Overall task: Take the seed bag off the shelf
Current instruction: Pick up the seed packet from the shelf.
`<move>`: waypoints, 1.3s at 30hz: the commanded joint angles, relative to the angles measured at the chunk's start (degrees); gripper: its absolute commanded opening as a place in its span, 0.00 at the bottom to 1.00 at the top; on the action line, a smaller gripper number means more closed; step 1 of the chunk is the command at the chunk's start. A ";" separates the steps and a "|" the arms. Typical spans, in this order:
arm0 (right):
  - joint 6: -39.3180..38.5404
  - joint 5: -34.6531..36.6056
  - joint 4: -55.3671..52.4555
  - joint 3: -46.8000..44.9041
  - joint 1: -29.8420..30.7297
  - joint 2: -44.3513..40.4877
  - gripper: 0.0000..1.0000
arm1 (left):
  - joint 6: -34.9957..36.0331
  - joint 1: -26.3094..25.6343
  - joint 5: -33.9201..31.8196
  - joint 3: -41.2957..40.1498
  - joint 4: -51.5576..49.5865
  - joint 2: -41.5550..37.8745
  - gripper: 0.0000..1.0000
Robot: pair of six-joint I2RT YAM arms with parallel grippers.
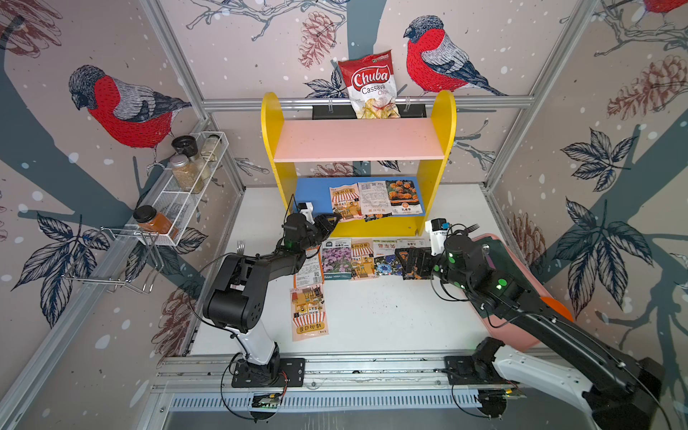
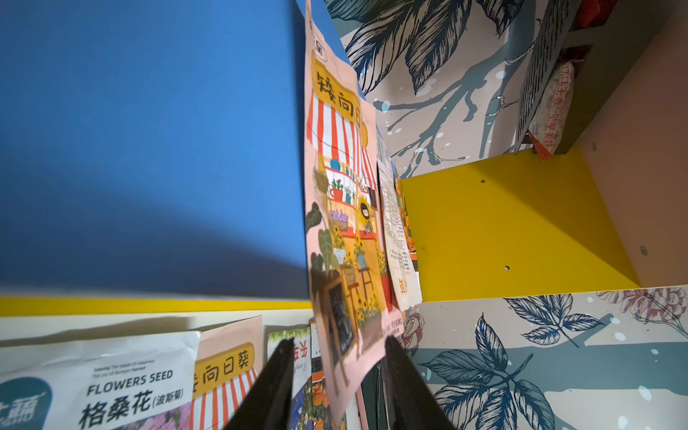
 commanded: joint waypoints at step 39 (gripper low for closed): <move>0.84 -2.19 4.17 -3.15 0.00 -2.09 1.00 | 3.64 0.55 0.31 -0.11 -7.73 -10.41 0.00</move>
